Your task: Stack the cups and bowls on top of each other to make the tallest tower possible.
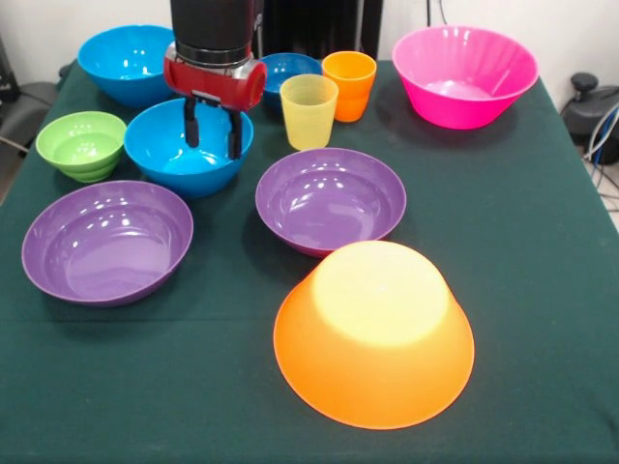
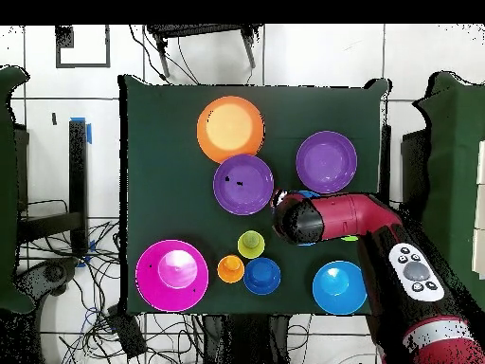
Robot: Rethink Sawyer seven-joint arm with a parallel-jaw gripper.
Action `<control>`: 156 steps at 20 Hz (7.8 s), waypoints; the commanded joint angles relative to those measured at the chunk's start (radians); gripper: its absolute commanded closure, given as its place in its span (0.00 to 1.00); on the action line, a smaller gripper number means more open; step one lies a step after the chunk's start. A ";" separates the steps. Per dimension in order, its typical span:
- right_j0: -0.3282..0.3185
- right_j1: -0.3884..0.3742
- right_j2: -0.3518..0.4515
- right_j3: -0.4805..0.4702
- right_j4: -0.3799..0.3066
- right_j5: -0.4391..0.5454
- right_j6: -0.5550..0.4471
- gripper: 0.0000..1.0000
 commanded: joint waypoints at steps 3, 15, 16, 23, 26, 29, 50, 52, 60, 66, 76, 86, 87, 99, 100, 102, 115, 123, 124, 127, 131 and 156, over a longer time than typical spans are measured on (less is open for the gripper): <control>0.018 0.018 0.094 0.006 0.008 0.100 -0.184 0.00; 0.088 0.071 0.002 -0.043 -0.078 0.021 -0.071 0.00; 0.103 0.073 -0.020 -0.053 -0.092 0.020 -0.056 0.00; 0.155 0.090 -0.120 -0.094 -0.147 0.003 -0.018 0.00; 0.177 0.104 -0.158 -0.105 -0.166 -0.010 0.001 0.00; 0.203 0.112 -0.203 -0.115 -0.195 -0.033 0.026 0.00; 0.131 0.144 -0.114 -0.066 -0.062 0.000 -0.090 1.00; 0.134 0.119 -0.098 -0.045 -0.039 0.021 -0.101 1.00; 0.194 0.009 -0.079 0.014 0.036 0.080 -0.094 1.00; 0.198 -0.060 -0.034 0.040 0.108 0.165 -0.150 1.00; 0.347 -0.152 -0.116 -0.045 0.014 0.159 -0.086 1.00; 0.351 -0.086 -0.031 -0.232 0.053 0.255 -0.249 1.00; 0.353 -0.080 -0.021 -0.251 0.061 0.275 -0.259 1.00; 0.468 -0.032 -0.027 -0.480 -0.004 0.393 -0.288 1.00; 0.472 -0.025 -0.023 -0.492 0.007 0.416 -0.292 1.00; 0.481 0.003 -0.011 -0.513 0.041 0.460 -0.282 1.00; 0.576 0.150 -0.076 -0.571 0.086 0.427 -0.052 1.00; 0.599 0.211 -0.077 -0.662 0.078 0.425 -0.084 1.00; 0.597 0.217 -0.075 -0.674 0.072 0.433 -0.108 1.00; 0.597 0.229 -0.074 -0.704 0.061 0.453 -0.160 1.00; 0.613 0.249 -0.077 -0.748 0.044 0.452 -0.168 1.00; 0.608 0.238 -0.119 -0.677 0.053 0.440 -0.207 1.00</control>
